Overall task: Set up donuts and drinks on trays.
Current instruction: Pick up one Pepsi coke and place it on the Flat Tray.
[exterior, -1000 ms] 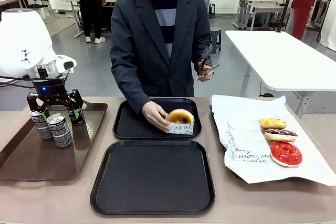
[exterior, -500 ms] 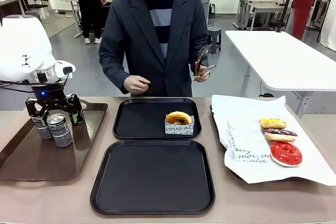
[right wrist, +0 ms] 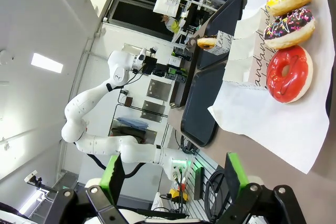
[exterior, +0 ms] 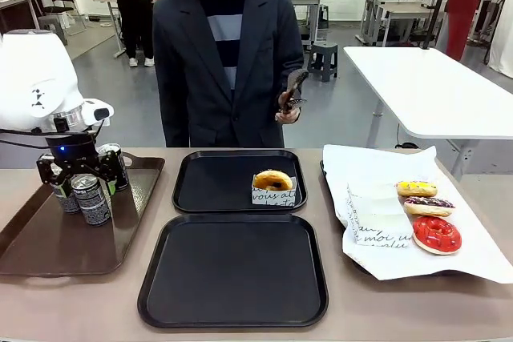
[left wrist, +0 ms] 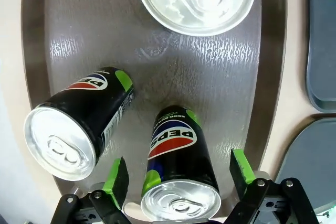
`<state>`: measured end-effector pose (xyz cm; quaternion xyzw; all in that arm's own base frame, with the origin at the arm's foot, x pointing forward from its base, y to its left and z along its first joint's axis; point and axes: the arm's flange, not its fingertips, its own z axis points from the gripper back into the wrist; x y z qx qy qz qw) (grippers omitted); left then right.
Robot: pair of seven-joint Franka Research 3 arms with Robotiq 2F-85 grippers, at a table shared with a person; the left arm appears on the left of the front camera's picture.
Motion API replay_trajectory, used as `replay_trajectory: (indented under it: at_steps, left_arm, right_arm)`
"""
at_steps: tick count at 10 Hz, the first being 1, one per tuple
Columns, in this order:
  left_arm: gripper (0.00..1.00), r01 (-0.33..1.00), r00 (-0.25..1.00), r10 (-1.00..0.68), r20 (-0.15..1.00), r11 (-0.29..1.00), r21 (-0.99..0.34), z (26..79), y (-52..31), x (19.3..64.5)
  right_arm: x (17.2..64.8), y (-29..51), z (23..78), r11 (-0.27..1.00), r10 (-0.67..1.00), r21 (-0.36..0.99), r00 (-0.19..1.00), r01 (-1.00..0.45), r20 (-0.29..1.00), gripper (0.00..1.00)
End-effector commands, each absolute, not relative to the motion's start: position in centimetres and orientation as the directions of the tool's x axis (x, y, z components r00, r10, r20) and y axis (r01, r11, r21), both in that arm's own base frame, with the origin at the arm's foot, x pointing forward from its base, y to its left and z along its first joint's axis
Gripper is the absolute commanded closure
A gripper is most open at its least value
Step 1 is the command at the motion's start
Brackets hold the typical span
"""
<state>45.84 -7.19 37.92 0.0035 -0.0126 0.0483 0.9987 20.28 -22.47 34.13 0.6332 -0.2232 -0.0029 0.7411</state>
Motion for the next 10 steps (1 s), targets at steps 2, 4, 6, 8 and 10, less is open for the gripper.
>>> replay_trajectory:
  at_steps: [2, 4, 6, 8, 10]
  left_arm:
    - [0.00, -0.063, 0.997, 0.063, 0.040, 0.998, -0.007, 37.96, -7.31, 44.64]
    - [0.00, -0.068, 0.996, 0.069, 0.053, 0.997, -0.018, 37.90, -7.21, 44.82]
    - [0.57, -0.063, 0.996, 0.064, 0.065, 0.998, -0.017, 38.02, -7.27, 44.69]
    - [1.00, -0.065, 0.996, 0.066, 0.063, 0.998, -0.013, 38.17, -7.41, 44.61]
    - [0.82, -0.065, 0.996, 0.066, 0.062, 0.998, -0.005, 38.31, -7.44, 44.59]
  right_arm:
    - [20.08, -22.37, 34.19, 0.193, -0.285, 0.936, 0.896, -0.294, 0.340, 0.00]
    - [20.08, -22.37, 34.19, 0.193, -0.285, 0.936, 0.896, -0.294, 0.340, 0.00]
    - [20.08, -22.37, 34.19, 0.193, -0.285, 0.936, 0.896, -0.294, 0.340, 0.00]
    - [20.08, -22.37, 34.19, 0.193, -0.285, 0.936, 0.896, -0.294, 0.340, 0.00]
    - [20.08, -22.37, 34.19, 0.193, -0.285, 0.936, 0.896, -0.294, 0.340, 0.00]
